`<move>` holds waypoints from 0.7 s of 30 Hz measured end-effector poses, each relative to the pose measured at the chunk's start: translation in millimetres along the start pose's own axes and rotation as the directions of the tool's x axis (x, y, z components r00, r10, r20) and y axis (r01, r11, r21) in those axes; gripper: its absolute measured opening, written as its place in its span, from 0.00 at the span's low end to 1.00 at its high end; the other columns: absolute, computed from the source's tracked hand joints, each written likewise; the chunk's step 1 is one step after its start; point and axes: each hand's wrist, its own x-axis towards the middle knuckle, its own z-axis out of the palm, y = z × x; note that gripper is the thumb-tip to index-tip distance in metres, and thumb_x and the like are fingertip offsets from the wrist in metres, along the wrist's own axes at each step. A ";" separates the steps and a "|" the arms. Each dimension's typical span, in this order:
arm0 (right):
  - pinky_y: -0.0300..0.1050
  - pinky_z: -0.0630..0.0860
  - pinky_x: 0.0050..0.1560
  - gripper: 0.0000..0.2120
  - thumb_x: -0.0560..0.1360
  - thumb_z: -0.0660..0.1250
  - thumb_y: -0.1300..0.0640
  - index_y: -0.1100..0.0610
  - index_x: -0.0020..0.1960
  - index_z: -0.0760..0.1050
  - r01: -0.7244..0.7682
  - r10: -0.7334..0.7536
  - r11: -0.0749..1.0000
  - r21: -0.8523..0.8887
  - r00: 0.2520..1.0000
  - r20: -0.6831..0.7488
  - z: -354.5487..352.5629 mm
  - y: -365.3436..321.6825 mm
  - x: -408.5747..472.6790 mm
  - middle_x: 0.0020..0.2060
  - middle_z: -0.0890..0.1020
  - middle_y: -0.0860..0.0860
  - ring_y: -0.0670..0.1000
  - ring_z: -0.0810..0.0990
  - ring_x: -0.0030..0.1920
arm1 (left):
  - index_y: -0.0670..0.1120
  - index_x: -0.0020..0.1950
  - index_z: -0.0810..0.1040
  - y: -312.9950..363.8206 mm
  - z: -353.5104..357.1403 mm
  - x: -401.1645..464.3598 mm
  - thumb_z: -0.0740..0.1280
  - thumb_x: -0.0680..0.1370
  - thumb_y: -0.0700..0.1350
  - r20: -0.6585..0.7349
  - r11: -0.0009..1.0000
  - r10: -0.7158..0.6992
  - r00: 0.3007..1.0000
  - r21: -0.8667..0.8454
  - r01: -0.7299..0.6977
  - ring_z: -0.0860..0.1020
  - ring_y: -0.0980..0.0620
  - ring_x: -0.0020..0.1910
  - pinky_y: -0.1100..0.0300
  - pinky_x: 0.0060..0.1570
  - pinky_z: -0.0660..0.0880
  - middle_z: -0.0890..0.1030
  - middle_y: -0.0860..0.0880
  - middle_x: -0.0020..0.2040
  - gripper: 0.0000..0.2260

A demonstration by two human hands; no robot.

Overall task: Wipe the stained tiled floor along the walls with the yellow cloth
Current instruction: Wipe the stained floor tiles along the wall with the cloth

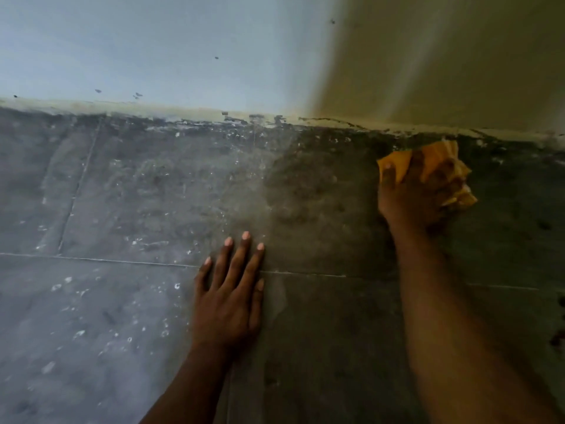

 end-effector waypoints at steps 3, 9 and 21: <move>0.78 0.37 0.75 0.36 0.79 0.52 0.30 0.39 0.84 0.48 0.026 -0.026 1.000 0.012 0.999 0.044 13.2 -53.5 9.8 0.85 0.41 0.55 0.69 0.36 0.82 | 0.54 0.86 0.57 1.2 1.4 -0.5 0.53 0.84 0.55 -0.017 1.000 -0.010 1.000 0.006 0.010 0.53 0.48 0.86 0.41 0.79 0.58 0.54 0.51 0.87 0.28; 0.69 0.43 0.79 0.33 0.80 0.50 0.27 0.32 0.82 0.48 0.599 -0.577 0.785 -0.156 0.800 0.167 2.5 36.1 -76.2 0.85 0.45 0.49 0.61 0.43 0.84 | 0.54 0.85 0.59 4.7 -3.6 2.7 0.54 0.84 0.54 -0.025 1.000 -0.003 1.000 -0.010 0.003 0.54 0.47 0.86 0.41 0.79 0.58 0.56 0.51 0.86 0.28; 0.71 0.41 0.78 0.33 0.79 0.48 0.27 0.33 0.82 0.49 0.487 -0.465 0.864 -0.127 0.869 0.168 -6.1 50.0 -67.8 0.85 0.44 0.50 0.63 0.40 0.83 | 0.56 0.86 0.52 1.7 -0.5 2.8 0.49 0.85 0.58 0.014 0.998 0.016 1.000 -0.057 -0.015 0.46 0.49 0.86 0.42 0.82 0.51 0.50 0.52 0.87 0.28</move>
